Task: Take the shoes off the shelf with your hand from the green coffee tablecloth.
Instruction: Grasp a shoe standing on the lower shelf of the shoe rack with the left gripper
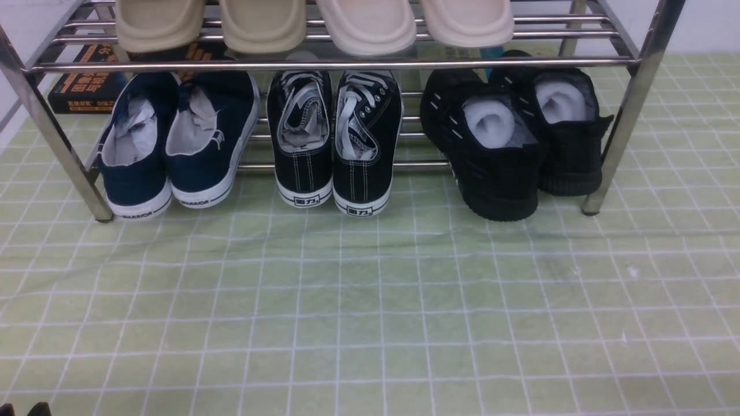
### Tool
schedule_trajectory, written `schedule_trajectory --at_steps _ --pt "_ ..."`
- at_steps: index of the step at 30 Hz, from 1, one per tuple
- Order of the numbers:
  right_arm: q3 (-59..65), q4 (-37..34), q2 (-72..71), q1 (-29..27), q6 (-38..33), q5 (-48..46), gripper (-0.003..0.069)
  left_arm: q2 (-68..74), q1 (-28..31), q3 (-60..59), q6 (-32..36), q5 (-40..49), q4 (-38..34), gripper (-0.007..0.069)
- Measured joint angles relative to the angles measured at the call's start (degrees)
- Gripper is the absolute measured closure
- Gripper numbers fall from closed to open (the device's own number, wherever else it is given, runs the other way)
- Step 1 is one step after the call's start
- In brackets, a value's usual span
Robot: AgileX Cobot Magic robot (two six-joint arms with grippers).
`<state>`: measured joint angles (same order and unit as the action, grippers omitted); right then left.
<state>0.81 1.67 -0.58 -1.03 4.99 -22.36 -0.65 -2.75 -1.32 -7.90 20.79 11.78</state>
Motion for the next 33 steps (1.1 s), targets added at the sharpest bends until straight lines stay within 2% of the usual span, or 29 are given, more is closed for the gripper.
schedule_trajectory --at_steps 27,30,33 --pt "0.0 0.0 0.0 0.0 0.0 0.0 0.0419 0.0 0.0 0.0 0.0 0.0 0.26 0.0385" --pt "0.0 0.0 0.0 0.0 0.0 0.0 0.0419 0.0 0.0 0.0 -2.91 -0.2 -2.63 0.0385" --pt "0.0 0.0 0.0 0.0 0.0 0.0 0.0419 0.0 0.0 0.0 -11.95 -0.42 -11.78 0.0385"
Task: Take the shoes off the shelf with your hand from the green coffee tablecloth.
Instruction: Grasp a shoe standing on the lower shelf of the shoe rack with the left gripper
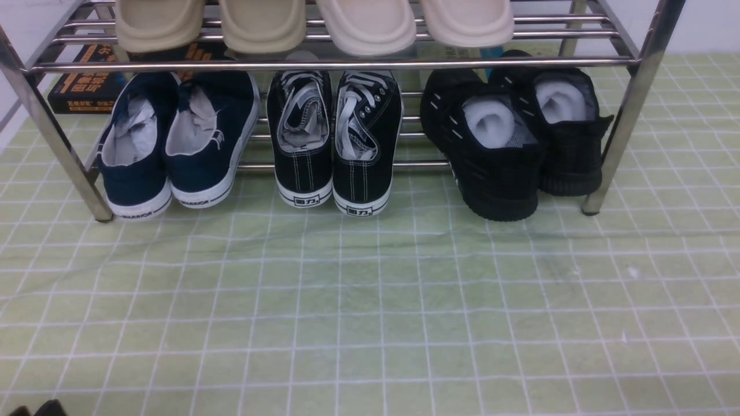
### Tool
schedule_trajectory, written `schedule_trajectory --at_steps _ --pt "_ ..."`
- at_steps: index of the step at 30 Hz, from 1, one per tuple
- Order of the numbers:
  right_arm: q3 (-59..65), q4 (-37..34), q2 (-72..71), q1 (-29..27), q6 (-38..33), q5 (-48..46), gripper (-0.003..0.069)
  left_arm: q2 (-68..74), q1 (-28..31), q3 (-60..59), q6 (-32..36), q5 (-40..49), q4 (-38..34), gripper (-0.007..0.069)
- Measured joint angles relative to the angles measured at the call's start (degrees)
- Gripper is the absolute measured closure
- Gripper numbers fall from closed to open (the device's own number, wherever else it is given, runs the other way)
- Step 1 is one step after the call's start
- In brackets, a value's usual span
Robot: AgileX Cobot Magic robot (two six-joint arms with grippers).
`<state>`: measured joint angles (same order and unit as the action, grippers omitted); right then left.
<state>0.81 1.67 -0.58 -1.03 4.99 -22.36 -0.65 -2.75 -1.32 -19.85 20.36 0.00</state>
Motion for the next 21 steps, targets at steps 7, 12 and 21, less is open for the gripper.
schedule_trajectory --at_steps 7,12,21 --pt "0.0 0.0 0.0 0.0 0.0 0.0 0.0419 0.0 0.0 0.0 -21.6 0.75 -21.09 0.0385" --pt "0.0 0.0 0.0 0.0 0.0 0.0 0.0419 0.0 0.0 -0.05 -26.24 0.75 -22.84 0.0385" --pt "0.0 0.0 0.0 0.0 0.0 0.0 0.0419 0.0 0.0 4.11 -25.86 -1.18 -19.24 0.0512"
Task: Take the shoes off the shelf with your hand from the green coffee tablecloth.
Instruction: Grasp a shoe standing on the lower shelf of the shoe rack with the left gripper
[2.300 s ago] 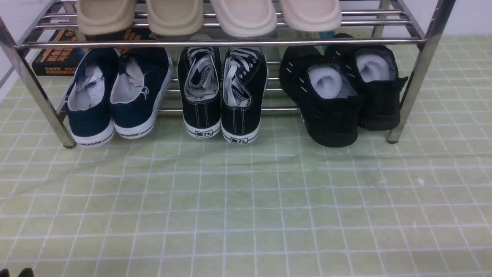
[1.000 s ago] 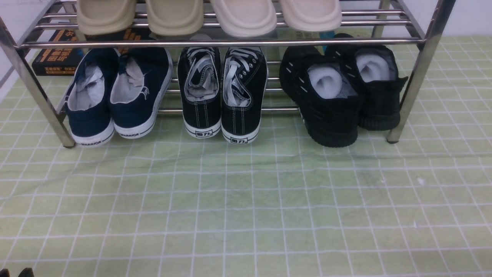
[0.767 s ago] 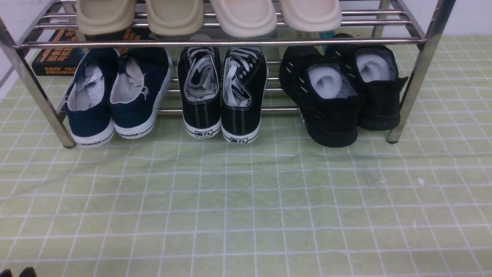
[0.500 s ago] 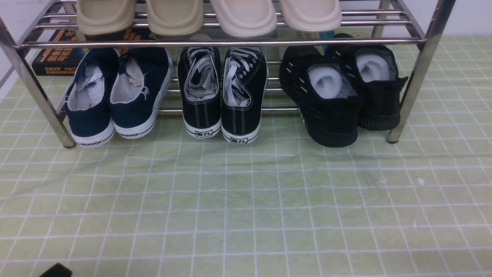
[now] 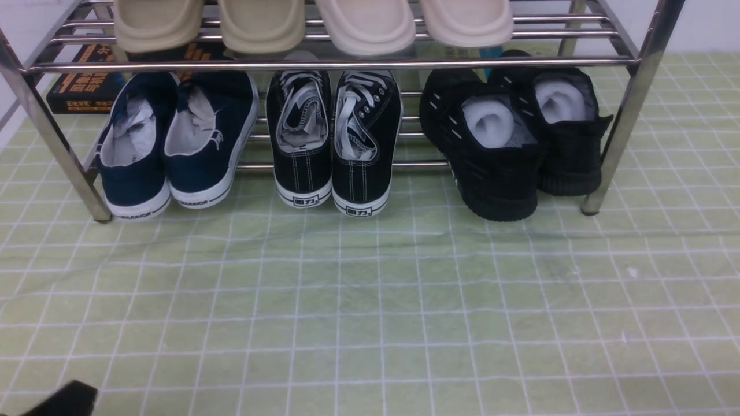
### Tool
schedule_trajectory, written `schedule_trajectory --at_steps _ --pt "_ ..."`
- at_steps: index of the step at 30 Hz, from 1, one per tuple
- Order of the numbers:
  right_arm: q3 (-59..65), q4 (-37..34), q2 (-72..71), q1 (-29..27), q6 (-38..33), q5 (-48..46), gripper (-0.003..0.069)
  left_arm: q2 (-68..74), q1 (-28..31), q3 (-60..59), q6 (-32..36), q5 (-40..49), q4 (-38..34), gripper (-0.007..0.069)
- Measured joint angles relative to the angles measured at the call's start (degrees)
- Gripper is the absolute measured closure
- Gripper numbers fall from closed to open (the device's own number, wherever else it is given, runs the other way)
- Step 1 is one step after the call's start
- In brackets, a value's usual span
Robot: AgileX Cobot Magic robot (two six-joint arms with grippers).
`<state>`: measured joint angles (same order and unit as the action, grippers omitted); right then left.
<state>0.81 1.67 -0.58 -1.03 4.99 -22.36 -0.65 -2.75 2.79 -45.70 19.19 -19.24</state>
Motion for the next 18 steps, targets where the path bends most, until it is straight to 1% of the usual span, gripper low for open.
schedule_trajectory --at_steps 2,3,5,8,9,12,13,14,15,18 --pt "0.0 0.0 0.0 0.0 0.0 0.0 0.0419 0.56 0.0 3.98 1.53 2.12 2.19 0.0584" --pt "0.0 0.0 0.0 0.0 0.0 0.0 0.0419 1.77 0.0 6.51 2.46 3.89 3.79 0.0606" --pt "0.0 0.0 0.0 0.0 0.0 0.0 0.0419 6.1 0.0 11.86 4.09 8.77 7.64 0.0624" --pt "0.0 0.0 0.0 0.0 0.0 0.0 0.0419 14.36 0.0 18.67 6.17 17.02 13.32 0.0624" --pt "0.0 0.0 0.0 0.0 0.0 0.0 0.0419 19.6 0.0 22.1 7.32 21.66 16.14 0.0624" --pt "0.0 0.0 0.0 0.0 0.0 0.0 0.0419 29.23 0.0 27.79 10.24 28.22 19.6 0.0624" --pt "0.0 0.0 0.0 0.0 0.0 0.0 0.0419 34.11 0.0 30.59 11.65 30.46 20.46 0.0624" --pt "0.0 0.0 0.0 0.0 0.0 0.0 0.0419 34.91 0.0 31.06 11.9 30.46 20.67 0.0624" --pt "0.0 0.0 0.0 0.0 0.0 0.0 0.0419 41.26 0.0 34.83 13.54 32.64 21.0 0.0624" --pt "0.0 0.0 0.0 0.0 0.0 0.0 0.0419 51.68 0.0 41.38 16.47 34.75 20.95 0.0606"
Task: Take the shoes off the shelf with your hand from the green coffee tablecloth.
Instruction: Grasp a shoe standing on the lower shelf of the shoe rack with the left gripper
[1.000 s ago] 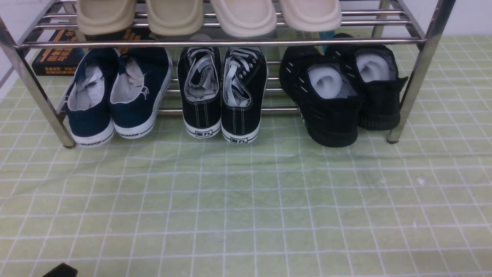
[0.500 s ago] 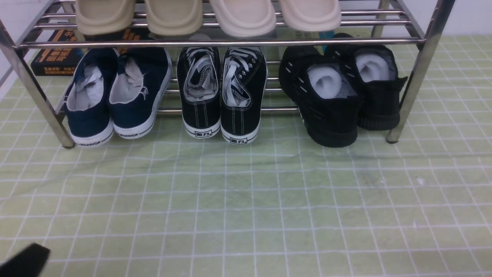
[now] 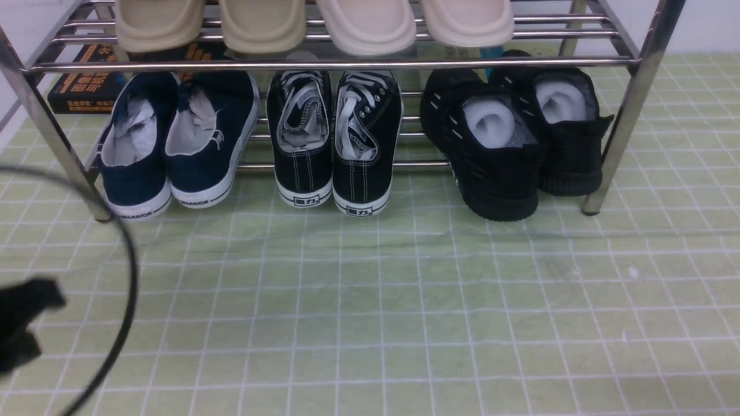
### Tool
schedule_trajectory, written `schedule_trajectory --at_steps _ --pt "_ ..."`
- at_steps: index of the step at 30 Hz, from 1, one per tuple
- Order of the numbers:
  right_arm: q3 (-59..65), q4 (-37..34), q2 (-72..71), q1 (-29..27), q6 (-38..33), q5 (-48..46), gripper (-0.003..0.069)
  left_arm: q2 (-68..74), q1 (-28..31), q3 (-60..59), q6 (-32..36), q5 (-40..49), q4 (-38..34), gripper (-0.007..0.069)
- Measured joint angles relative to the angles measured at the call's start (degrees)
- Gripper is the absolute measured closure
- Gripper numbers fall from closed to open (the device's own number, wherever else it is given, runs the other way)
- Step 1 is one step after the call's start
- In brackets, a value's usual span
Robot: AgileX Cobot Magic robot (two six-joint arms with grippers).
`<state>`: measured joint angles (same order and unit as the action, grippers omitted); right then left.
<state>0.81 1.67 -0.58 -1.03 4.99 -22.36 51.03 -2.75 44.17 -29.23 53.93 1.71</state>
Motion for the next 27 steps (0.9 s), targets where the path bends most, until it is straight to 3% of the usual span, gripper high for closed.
schedule_trajectory --at_steps 4,7,15,19,27 --pt "0.0 0.0 0.0 0.0 0.0 0.0 0.0419 10.85 0.0 9.43 3.02 1.13 -1.27 0.0552" --pt "0.0 0.0 0.0 0.0 0.0 0.0 0.0419 20.35 -1.92 19.06 5.1 1.41 -2.66 0.0463" --pt "0.0 0.0 0.0 0.0 0.0 0.0 0.0419 37.66 -14.02 37.76 3.83 1.54 1.77 0.0232" --pt "0.0 0.0 0.0 0.0 0.0 0.0 0.0419 42.94 -17.58 42.94 0.53 -0.52 5.29 0.0183" --pt "0.0 0.0 0.0 0.0 0.0 0.0 0.0418 49.28 -20.8 44.3 -2.03 -10.59 9.03 0.0176"
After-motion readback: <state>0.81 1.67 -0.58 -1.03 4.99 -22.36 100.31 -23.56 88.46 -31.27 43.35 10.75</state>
